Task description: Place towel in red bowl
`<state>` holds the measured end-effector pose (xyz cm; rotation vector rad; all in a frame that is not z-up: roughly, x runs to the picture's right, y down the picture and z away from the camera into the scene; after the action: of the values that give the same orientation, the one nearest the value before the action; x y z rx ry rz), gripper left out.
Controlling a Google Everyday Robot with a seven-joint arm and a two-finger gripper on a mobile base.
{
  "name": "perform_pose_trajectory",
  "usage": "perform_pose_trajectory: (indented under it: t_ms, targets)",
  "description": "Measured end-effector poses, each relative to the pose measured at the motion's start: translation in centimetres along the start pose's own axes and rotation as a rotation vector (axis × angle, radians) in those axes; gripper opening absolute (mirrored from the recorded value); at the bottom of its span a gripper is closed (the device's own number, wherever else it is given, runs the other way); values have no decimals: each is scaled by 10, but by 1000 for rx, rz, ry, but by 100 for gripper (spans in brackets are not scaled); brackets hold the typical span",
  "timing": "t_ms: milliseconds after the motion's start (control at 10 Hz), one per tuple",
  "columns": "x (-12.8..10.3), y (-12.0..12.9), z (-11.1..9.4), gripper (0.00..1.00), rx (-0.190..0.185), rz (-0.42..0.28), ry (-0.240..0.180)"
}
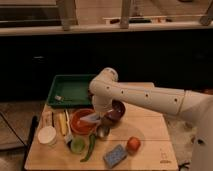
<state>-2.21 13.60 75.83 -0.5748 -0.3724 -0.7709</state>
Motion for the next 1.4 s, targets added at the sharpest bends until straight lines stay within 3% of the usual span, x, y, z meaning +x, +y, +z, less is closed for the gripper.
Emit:
perform_pose_trajectory:
  t_ms: [1400]
  targets:
    - [-24, -36, 33, 1, -20, -113, -39]
